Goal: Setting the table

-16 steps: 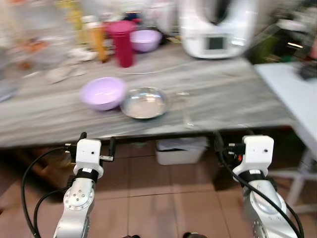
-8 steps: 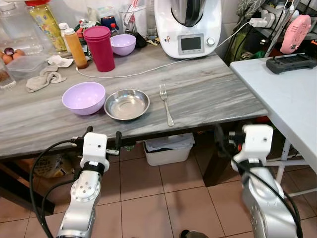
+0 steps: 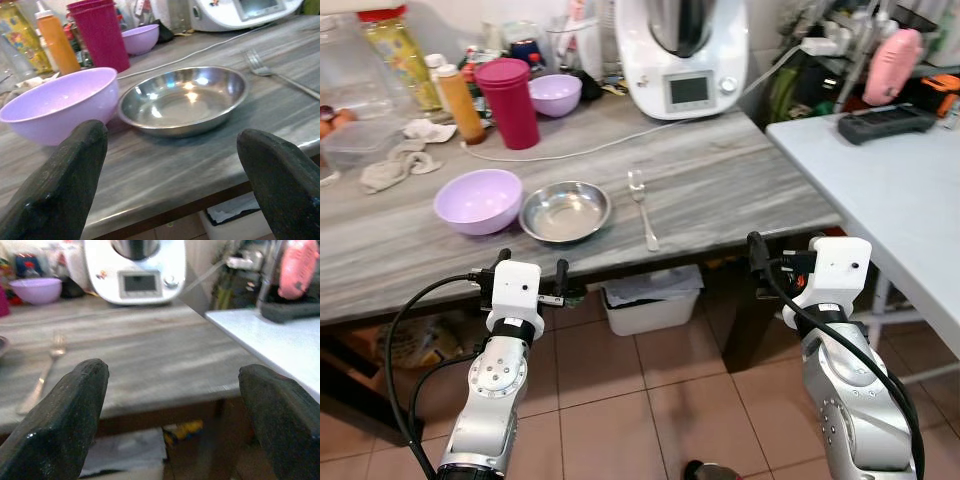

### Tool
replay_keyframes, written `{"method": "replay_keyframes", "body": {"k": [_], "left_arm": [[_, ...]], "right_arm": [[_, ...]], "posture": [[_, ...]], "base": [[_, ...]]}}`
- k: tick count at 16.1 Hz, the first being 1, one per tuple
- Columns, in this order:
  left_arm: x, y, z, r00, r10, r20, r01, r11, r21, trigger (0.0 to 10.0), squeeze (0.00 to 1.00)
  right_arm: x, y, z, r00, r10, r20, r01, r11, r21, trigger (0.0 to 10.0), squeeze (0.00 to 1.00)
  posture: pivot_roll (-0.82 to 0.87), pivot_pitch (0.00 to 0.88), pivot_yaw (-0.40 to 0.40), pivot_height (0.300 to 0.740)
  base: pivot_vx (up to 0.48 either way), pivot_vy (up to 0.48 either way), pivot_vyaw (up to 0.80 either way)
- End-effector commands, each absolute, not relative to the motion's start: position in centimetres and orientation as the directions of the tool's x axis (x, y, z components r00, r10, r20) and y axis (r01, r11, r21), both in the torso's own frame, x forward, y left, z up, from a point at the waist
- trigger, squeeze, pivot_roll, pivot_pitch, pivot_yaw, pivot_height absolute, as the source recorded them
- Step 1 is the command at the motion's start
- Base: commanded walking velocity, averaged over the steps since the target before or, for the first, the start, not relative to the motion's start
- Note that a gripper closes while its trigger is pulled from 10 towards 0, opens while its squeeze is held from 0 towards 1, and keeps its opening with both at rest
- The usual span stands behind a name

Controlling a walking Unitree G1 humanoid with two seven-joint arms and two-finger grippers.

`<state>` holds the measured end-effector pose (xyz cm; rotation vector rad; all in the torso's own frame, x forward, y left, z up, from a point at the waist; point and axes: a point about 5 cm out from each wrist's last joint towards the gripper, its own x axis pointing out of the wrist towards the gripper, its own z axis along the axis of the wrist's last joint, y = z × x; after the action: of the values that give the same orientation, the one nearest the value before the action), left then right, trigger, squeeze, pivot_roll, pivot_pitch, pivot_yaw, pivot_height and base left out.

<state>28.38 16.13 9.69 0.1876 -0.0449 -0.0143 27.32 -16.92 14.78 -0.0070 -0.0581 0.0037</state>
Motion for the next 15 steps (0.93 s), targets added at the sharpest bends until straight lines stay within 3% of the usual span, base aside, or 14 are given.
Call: {"method": "replay_keyframes", "body": {"k": [1, 8, 15], "left_arm": [[28.64, 16.07, 9.66, 0.999, -0.015, 0.033, 0.008, 0.982, 0.189, 10.0, 0.0], [29.01, 15.82, 9.84, 0.999, -0.014, 0.042, 0.006, 0.982, 0.187, 10.0, 0.0], [29.29, 15.28, 9.78, 0.999, -0.025, 0.044, 0.016, 0.983, 0.183, 10.0, 0.0]], "right_arm": [[27.61, -17.05, 14.94, 0.998, -0.01, 0.055, 0.01, 1.0, 0.006, 10.0, 0.0], [28.19, -16.56, 15.53, 0.996, 0.038, 0.086, -0.038, 0.999, -0.007, 10.0, 0.0], [28.43, -16.56, 15.65, 0.995, 0.041, 0.091, -0.04, 0.999, -0.006, 10.0, 0.0]], "posture": [[-0.24, 0.079, 0.067, 0.74], [-0.23, 0.067, 0.067, 0.74], [-0.24, 0.063, 0.071, 0.74]], "base": [[-0.255, 0.0, 0.0], [-0.261, 0.0, 0.0], [-0.266, 0.0, 0.71]]}}
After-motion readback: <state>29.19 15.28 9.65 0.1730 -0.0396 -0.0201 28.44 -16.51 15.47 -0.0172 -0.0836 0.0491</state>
